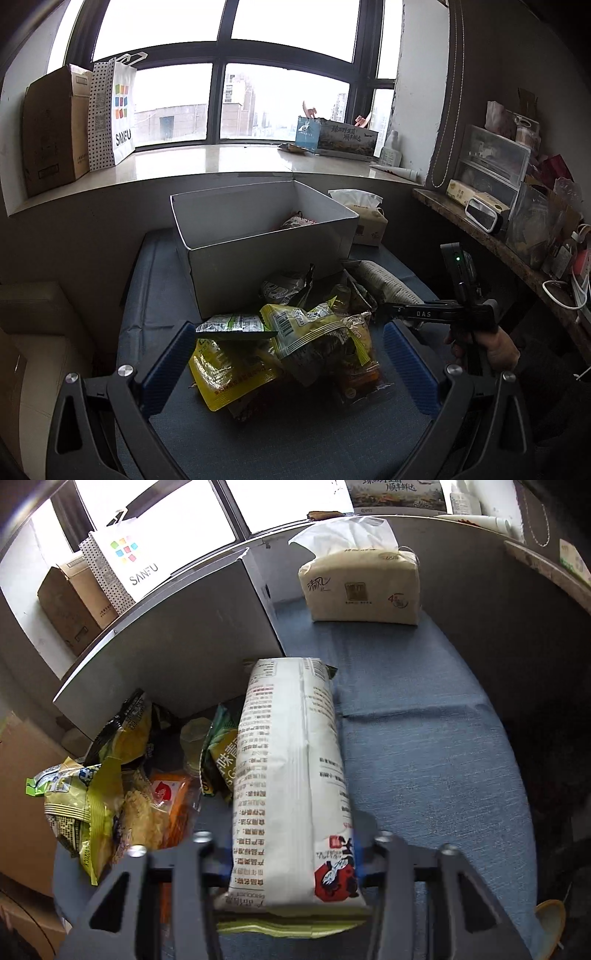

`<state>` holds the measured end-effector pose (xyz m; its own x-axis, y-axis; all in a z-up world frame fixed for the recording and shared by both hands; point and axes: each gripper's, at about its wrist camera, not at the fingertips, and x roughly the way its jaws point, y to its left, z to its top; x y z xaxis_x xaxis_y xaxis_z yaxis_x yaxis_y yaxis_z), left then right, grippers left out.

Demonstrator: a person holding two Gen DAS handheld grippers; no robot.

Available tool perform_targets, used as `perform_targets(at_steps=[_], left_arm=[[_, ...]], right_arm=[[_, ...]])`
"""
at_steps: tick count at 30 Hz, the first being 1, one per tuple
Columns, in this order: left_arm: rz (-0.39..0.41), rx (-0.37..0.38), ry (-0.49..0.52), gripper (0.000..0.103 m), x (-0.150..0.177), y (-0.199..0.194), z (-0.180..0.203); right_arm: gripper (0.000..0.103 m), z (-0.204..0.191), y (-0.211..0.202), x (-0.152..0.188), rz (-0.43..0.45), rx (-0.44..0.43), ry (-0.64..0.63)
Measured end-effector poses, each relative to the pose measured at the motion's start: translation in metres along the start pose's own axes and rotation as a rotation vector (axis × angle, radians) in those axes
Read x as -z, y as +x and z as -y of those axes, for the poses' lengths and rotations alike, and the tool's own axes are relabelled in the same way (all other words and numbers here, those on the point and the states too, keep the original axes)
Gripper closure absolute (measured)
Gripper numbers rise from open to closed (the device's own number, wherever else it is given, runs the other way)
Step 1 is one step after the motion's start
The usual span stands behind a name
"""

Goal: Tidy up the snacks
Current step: 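Grasp the long white cracker bag with the right gripper while the left grasps a yellow chip bag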

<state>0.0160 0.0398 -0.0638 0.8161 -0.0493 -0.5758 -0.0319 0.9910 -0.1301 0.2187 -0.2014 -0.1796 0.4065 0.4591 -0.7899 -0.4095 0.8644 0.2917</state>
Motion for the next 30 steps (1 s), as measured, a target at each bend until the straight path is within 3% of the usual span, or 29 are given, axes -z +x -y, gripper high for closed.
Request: perform_targets(at_steps=[3,7,11,14,18,23,26,29,30], left_arm=[[-0.032,0.016,0.003,0.000,0.004,0.012,0.005],[-0.080,0.058,-0.013,0.000,0.009,0.032,0.010],[-0.149,0.116,-0.088,0.000,0.012,0.057,0.011],[-0.158,0.146,-0.178,0.000,0.016,0.070,0.001],[-0.205,0.151,-0.250,0.000,0.018,0.093,-0.008],[-0.247,0.093,-0.197,0.000,0.014,0.120,0.003],[-0.293,0.113,-0.222,0.002,0.014,0.142,0.003],[-0.312,0.117,-0.193,0.048,0.018,0.152,0.010],[-0.303,0.132,-0.201,0.051,0.019,0.149,0.011]], right_arm=[[0.064,0.009,-0.015,0.007,0.015,-0.080,0.048],[0.064,0.010,-0.048,0.018,0.077,-0.079,0.037],[0.064,0.013,-0.083,0.029,0.137,-0.118,0.068],[0.064,0.011,-0.102,0.037,0.167,-0.133,0.060],[0.064,0.002,-0.110,0.043,0.164,-0.145,0.038],[0.064,-0.007,-0.107,0.047,0.145,-0.158,-0.001],[0.064,-0.013,-0.106,0.050,0.138,-0.161,-0.018],[0.064,-0.016,-0.105,0.053,0.132,-0.162,-0.026],[0.064,-0.016,-0.106,0.053,0.131,-0.160,-0.025]])
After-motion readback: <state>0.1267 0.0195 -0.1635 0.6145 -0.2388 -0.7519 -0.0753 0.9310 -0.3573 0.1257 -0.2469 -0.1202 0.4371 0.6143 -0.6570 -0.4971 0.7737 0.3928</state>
